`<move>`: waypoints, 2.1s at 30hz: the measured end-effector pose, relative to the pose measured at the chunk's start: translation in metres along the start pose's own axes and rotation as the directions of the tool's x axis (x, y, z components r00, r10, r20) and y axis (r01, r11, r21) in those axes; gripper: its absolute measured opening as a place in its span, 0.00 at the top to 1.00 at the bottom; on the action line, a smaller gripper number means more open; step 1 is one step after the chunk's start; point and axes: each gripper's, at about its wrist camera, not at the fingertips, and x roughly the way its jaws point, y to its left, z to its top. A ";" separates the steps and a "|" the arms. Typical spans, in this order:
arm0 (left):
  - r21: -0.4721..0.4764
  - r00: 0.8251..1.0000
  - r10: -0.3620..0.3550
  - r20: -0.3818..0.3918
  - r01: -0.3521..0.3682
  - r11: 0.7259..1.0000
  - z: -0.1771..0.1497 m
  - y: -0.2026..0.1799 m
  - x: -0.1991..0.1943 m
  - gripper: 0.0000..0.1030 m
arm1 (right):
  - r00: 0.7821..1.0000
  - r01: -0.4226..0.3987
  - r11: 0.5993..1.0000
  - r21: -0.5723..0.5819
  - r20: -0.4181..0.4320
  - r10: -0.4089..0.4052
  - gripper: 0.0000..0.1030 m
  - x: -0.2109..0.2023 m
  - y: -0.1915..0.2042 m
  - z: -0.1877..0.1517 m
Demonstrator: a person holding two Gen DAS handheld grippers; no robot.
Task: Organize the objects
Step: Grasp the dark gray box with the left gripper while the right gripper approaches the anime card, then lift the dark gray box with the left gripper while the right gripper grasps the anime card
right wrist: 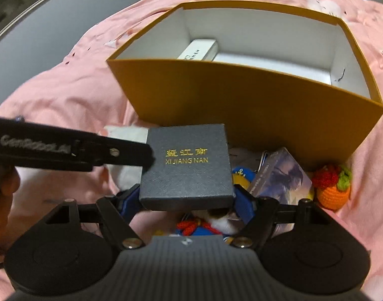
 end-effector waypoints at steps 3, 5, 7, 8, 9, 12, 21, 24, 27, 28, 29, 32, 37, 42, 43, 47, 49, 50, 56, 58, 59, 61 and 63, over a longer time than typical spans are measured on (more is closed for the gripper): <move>-0.062 0.998 -0.064 -0.022 0.063 0.996 -0.004 0.007 0.007 0.43 | 1.000 -0.005 1.000 0.014 0.004 0.005 0.25 -0.001 -0.003 -0.003; -0.108 0.994 -0.107 -0.032 0.103 0.989 -0.004 0.011 0.013 0.40 | 1.000 -0.019 0.999 0.030 0.005 0.019 0.25 -0.002 -0.007 -0.004; -0.158 0.986 -0.156 -0.051 0.147 0.977 -0.005 0.016 0.022 0.34 | 1.000 -0.028 0.999 0.037 0.006 0.027 0.25 -0.004 -0.008 -0.006; -0.178 0.982 -0.179 -0.059 0.166 0.970 -0.005 0.016 0.027 0.33 | 1.000 -0.030 0.999 0.040 0.007 0.030 0.25 -0.004 -0.009 -0.007; -0.195 0.977 -0.202 -0.066 0.186 0.963 -0.006 0.018 0.032 0.30 | 0.999 -0.031 0.999 0.043 0.008 0.031 0.25 -0.004 -0.009 -0.008; -0.247 0.963 -0.260 -0.066 0.237 0.939 -0.008 0.022 0.041 0.37 | 0.999 -0.040 0.997 0.058 0.011 0.040 0.25 -0.005 -0.011 -0.008; -0.188 0.962 -0.272 -0.018 0.264 0.946 -0.006 0.013 0.024 0.53 | 0.999 -0.050 0.996 0.080 0.026 0.048 0.26 -0.017 -0.013 -0.003; -0.173 0.961 -0.275 -0.011 0.270 0.947 -0.004 0.011 0.022 0.56 | 0.998 -0.051 0.996 0.078 0.046 0.048 0.26 -0.030 -0.015 -0.004; -0.165 0.959 -0.282 -0.009 0.277 0.947 -0.003 0.010 0.022 0.57 | 0.997 -0.060 0.994 0.097 0.058 0.054 0.26 -0.040 -0.021 -0.006; -0.163 0.959 -0.282 -0.008 0.277 0.947 -0.003 0.009 0.021 0.57 | 0.996 -0.064 0.992 0.106 0.061 0.058 0.26 -0.041 -0.023 -0.006; -0.163 0.961 -0.277 -0.006 0.273 0.948 -0.002 0.010 0.021 0.57 | 0.996 -0.067 0.991 0.117 0.063 0.060 0.26 -0.043 -0.026 -0.006; -0.177 0.967 -0.255 0.019 0.254 0.951 0.000 0.016 0.016 0.57 | 0.997 0.001 0.989 0.151 0.078 -0.013 0.26 -0.051 -0.037 -0.008; -0.152 0.977 -0.211 -0.005 0.208 0.966 0.002 0.016 0.022 0.59 | 0.997 0.071 0.943 0.326 0.016 -0.081 0.34 -0.036 -0.071 -0.003; -0.131 0.980 -0.197 0.000 0.195 0.972 0.002 0.013 0.023 0.59 | 0.997 0.077 0.881 0.466 -0.035 -0.068 0.31 -0.015 -0.099 -0.003; -0.132 0.980 -0.197 -0.001 0.195 0.972 0.002 0.012 0.025 0.59 | 0.997 0.081 0.877 0.473 -0.040 -0.070 0.27 -0.013 -0.102 -0.001; -0.121 0.982 -0.189 0.002 0.188 0.975 0.002 0.011 0.024 0.59 | 0.996 0.089 0.874 0.478 -0.066 -0.066 0.23 -0.004 -0.109 0.004; -0.108 0.984 -0.180 0.005 0.180 0.978 0.002 0.010 0.022 0.59 | 0.997 0.079 0.884 0.461 -0.060 -0.057 0.34 -0.007 -0.106 0.007; -0.104 0.985 -0.173 0.004 0.173 0.979 0.001 0.011 0.021 0.59 | 0.997 0.078 0.888 0.453 -0.056 -0.059 0.35 -0.008 -0.103 0.009; -0.100 0.989 -0.146 0.003 0.146 0.984 0.000 0.014 0.021 0.59 | 0.990 0.095 0.872 0.480 -0.138 -0.032 0.32 0.013 -0.112 0.013; -0.101 0.991 -0.133 0.000 0.132 0.986 0.000 0.015 0.022 0.59 | 0.991 0.078 0.866 0.494 -0.134 -0.012 0.36 0.015 -0.114 0.011; -0.103 0.991 -0.132 -0.001 0.131 0.986 0.000 0.016 0.022 0.59 | 0.991 0.074 0.866 0.495 -0.132 -0.009 0.37 0.015 -0.112 0.011; -0.102 0.991 -0.133 0.000 0.132 0.986 0.000 0.016 0.021 0.59 | 0.992 0.075 0.866 0.494 -0.126 -0.013 0.37 0.013 -0.110 0.010; -0.090 0.992 -0.125 0.011 0.125 0.988 0.000 0.014 0.019 0.59 | 0.993 0.075 0.871 0.486 -0.117 -0.020 0.38 0.009 -0.107 0.008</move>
